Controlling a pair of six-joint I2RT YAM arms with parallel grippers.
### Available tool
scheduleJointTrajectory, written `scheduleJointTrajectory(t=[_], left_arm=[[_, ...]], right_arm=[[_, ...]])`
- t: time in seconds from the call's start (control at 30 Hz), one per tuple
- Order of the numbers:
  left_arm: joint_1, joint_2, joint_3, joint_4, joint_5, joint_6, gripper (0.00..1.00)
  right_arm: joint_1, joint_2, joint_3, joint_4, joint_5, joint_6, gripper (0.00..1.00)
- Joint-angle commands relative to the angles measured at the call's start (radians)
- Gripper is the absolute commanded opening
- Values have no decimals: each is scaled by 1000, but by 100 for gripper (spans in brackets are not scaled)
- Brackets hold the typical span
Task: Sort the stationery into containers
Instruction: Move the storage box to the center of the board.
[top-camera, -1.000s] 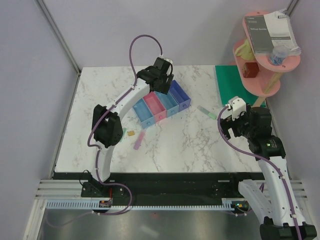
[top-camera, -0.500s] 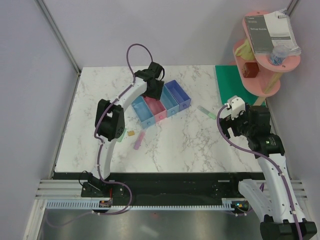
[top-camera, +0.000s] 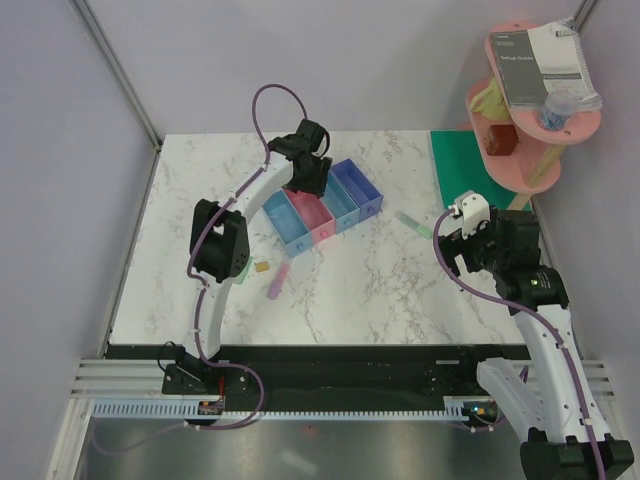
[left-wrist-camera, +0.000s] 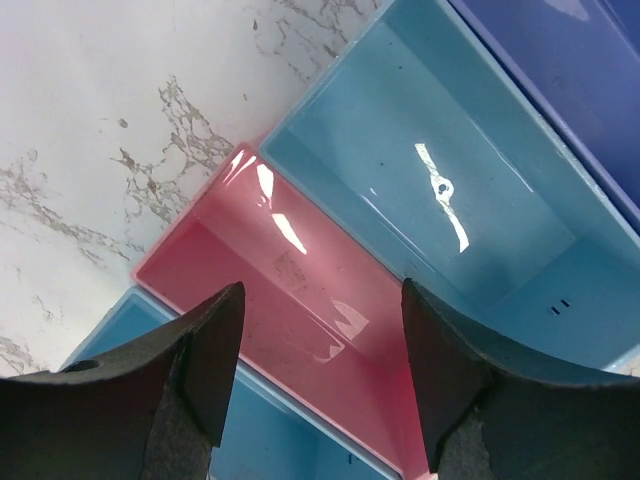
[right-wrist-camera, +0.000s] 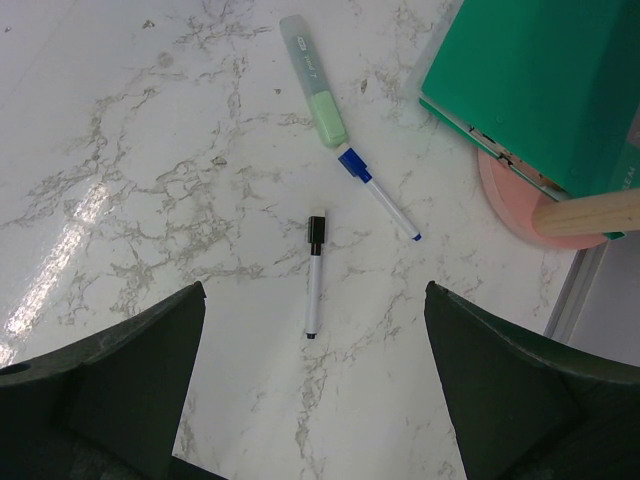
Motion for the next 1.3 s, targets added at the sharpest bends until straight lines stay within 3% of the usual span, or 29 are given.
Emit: scheduleJointTrajectory(t=[0.0, 0.73, 0.8, 0.83, 0.97, 1.27], left_arm=[[-8, -62, 7, 30, 50, -53, 71], [-31, 68, 54, 56, 7, -35, 67], [-34, 70, 54, 64, 3, -24, 63], [-35, 70, 56, 73, 3, -12, 54], [-40, 73, 54, 94, 10, 15, 43], [-95, 82, 19, 148, 18, 136, 43]], right_arm=[[0, -5, 35, 10, -19, 10, 98], [2, -11, 6, 14, -17, 4, 98], [2, -9, 4, 16, -19, 6, 98], [0, -11, 3, 17, -19, 7, 98], [2, -8, -2, 21, -22, 10, 98], [0, -1, 1, 25, -27, 13, 98]])
